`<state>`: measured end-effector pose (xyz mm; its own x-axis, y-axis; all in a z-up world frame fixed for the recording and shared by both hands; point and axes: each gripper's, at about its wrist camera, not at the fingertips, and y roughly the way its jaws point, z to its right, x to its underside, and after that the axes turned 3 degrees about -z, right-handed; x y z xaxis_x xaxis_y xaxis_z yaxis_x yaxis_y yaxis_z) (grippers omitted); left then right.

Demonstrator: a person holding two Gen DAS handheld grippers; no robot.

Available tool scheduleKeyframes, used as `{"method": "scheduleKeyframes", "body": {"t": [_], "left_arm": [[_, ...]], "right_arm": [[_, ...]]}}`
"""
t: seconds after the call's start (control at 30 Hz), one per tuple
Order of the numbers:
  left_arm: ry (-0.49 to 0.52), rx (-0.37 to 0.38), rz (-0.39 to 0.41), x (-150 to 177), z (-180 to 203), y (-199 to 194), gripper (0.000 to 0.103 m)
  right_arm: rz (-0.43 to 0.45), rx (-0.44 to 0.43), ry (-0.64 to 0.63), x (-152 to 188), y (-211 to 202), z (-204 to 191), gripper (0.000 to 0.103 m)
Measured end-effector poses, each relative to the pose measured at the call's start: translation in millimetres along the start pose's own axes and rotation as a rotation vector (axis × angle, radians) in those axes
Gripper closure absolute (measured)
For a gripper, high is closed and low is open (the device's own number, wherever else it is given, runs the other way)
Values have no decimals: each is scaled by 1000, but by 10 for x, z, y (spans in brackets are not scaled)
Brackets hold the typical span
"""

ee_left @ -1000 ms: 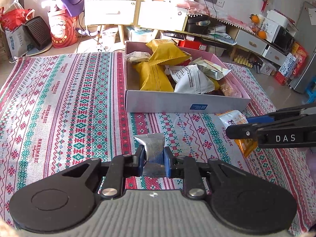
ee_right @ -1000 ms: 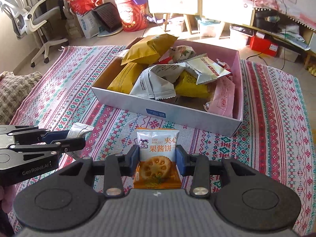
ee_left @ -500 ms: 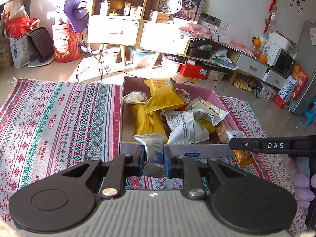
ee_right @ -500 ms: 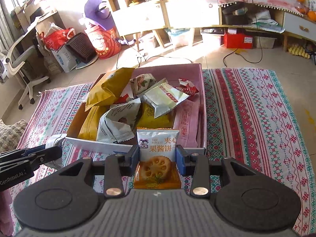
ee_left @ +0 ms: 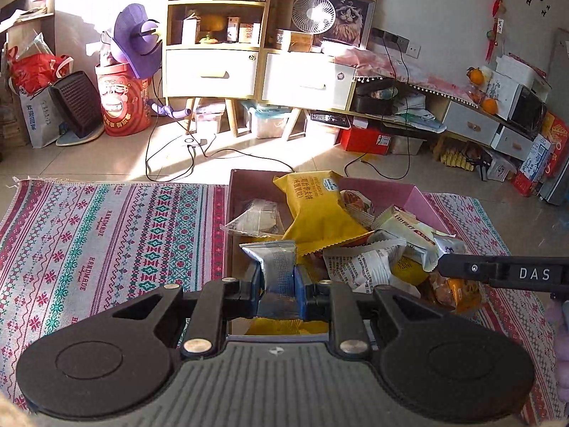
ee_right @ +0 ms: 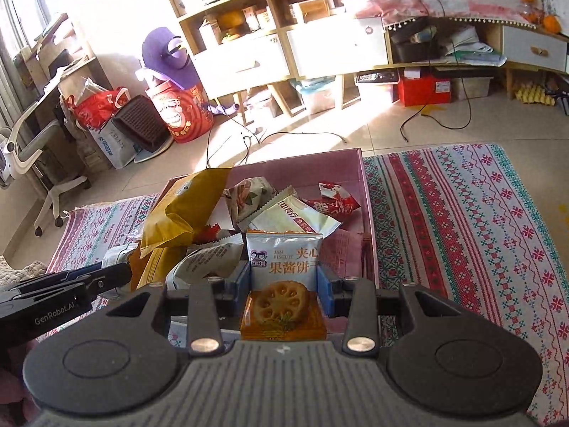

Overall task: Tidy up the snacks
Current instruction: 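Carry the silver packet and orange biscuit bag into the box and open both tools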

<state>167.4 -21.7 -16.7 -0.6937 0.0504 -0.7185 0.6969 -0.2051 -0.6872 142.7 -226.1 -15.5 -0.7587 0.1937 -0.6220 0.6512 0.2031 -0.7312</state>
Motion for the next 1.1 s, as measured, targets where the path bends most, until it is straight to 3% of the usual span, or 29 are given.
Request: {"method": "scheduleKeyframes", "body": {"t": [0.43,0.57,0.7,0.87,0.93,1.1], "left_arm": [[49,-11,-33,31,-28,98,76],[58,-7,-28,32,-27,98,74],[66,-5,-33,42,-31,89,56],[76,27,-35,53,-26,53,44],[76,36,-28,56,-27,19,32],[87,48,-20,81,-30,-88,18]], "right_arm": [[12,35,-3,14,46,-5,67],[18,34,-11,26,34,-36,61],[28,40,-17,17,-2,-50,47],[38,41,-17,6,-58,-39,37],[43,43,-19,6,-89,-32,34],[63,54,-31,23,-192,-16,24]]}}
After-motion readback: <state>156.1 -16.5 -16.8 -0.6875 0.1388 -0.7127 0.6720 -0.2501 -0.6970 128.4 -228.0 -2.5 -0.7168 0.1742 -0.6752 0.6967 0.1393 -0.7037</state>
